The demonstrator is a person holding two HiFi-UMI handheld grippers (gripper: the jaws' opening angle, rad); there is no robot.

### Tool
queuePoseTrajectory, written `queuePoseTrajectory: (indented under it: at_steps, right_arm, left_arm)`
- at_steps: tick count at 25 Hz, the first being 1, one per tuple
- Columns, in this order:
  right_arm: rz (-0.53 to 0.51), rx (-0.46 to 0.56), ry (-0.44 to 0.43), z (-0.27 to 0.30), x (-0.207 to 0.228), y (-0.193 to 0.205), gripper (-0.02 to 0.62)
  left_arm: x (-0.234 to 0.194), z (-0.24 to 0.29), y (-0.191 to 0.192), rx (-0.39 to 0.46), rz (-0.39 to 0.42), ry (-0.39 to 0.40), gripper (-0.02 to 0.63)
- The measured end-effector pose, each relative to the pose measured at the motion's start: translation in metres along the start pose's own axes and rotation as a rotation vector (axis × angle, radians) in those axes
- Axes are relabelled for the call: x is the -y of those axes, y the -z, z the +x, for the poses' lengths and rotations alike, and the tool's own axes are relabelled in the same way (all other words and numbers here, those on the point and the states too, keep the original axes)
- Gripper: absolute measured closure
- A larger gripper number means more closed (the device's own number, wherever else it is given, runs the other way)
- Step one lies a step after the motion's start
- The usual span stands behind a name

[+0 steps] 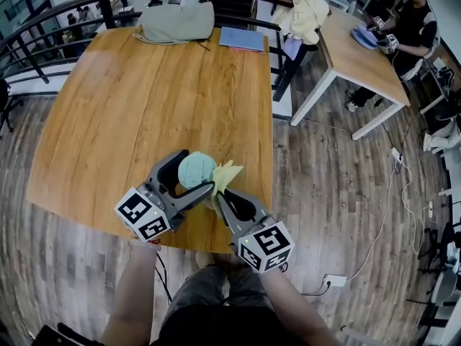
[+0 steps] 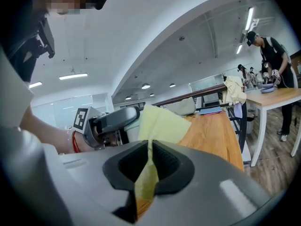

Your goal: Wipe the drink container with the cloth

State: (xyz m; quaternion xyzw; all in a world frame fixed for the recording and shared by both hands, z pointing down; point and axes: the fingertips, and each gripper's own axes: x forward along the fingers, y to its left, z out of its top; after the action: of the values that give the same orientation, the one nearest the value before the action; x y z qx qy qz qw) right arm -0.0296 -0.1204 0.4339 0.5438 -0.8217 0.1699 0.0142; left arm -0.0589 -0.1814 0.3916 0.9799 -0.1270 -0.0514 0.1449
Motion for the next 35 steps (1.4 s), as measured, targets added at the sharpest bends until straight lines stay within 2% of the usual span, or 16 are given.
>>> queuePoseTrajectory:
  at_steps: [7, 16, 25, 29, 35]
  right_arm:
    - [0.032, -0.080, 0.025, 0.005, 0.010, 0.040, 0.560]
    - [0.082, -0.138, 0.071, 0.008, 0.025, 0.073, 0.558]
    - [0.121, -0.240, 0.160, 0.002, 0.045, 0.099, 0.560]
    - [0.122, -0.184, 0.160, -0.005, 0.047, 0.079, 0.560]
    - [0.098, -0.024, 0.059, -0.019, 0.039, 0.018, 0.559]
  left_arm:
    - [-0.008, -0.010, 0.001, 0.018, -0.039, -0.009, 0.193]
    - [-0.022, -0.025, 0.002, 0.041, -0.078, -0.028, 0.193]
    - [-0.019, -0.026, 0.002, 0.038, -0.064, 0.001, 0.193]
    - [-0.010, -0.022, 0.003, 0.014, -0.014, 0.053, 0.193]
    - [0.021, -0.021, 0.008, -0.045, 0.131, 0.154, 0.193]
